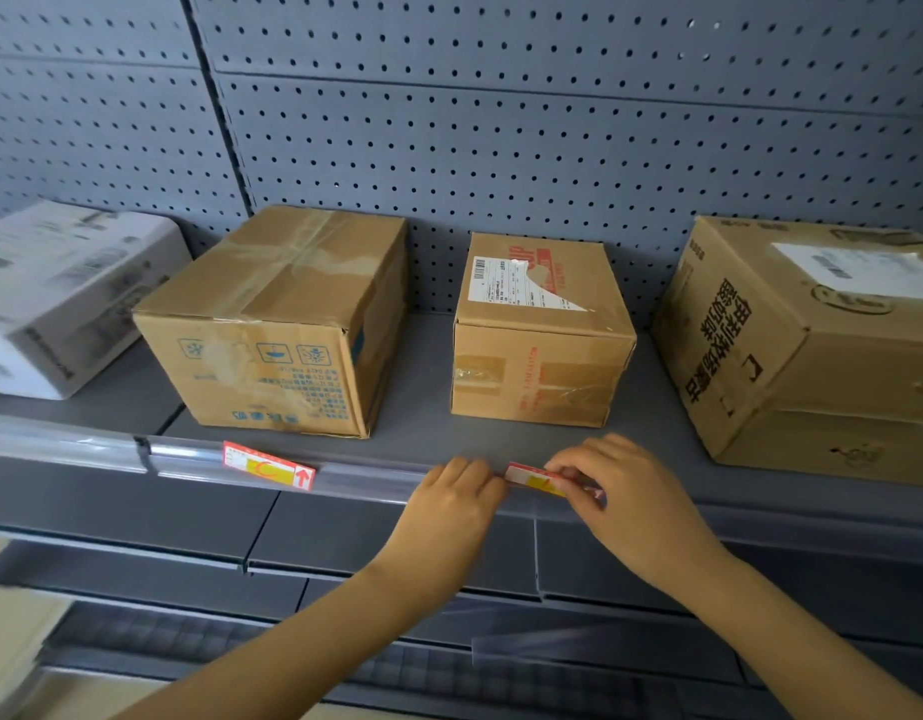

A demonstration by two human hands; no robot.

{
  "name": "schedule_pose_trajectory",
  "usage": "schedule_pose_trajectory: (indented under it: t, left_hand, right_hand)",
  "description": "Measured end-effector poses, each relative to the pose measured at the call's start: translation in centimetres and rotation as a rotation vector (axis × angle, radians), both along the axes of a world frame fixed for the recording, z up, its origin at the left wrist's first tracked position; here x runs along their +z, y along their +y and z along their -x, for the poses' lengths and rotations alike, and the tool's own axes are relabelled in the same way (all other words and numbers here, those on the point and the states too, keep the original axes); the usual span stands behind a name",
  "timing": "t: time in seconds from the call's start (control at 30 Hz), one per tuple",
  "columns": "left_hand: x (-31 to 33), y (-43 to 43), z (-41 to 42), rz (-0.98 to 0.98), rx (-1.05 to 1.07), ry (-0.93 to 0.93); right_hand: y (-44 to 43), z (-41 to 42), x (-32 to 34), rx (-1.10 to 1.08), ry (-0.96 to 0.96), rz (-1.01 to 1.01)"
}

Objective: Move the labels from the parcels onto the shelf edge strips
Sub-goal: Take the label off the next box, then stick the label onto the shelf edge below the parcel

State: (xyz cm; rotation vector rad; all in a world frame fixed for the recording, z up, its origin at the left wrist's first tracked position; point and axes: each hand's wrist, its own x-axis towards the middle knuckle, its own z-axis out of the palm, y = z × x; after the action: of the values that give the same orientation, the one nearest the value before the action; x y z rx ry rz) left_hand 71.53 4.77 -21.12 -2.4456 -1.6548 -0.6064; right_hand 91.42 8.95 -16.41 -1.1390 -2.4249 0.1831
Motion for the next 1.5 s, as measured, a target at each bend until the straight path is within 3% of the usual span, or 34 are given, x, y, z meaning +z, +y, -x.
schedule_pose_trajectory:
  t: [0.3, 0.77, 1.0, 1.2, 1.5]
  left_hand:
    - [-0.6, -1.6, 0.0, 0.019, 0.006, -0.070]
    - [0.7, -2.4, 0.5, -0.023, -0.055, -0.064]
    - [7.0, 3.5, -1.4, -0.099, -0.125, -0.132]
    - [13.4, 7.8, -5.2, -0.142, -0.252, -0.219]
    - [16.6, 9.8, -14.7, -0.162, -0.463, -0.265]
  right_hand:
    - [0.0, 1.3, -0.7, 0.005, 0.009, 0.017]
    - [-0.3, 1.5, -0.8, 0.020, -0.099, -0.154]
    - [0.0, -1.0, 2.3, -0.094, -0.074, -0.138]
    - [1.3, -4.4, 5.8, -0.171, -0.014, -0.242]
    - [-0.1, -14.0, 9.5, -0.320, 0.129, -0.274]
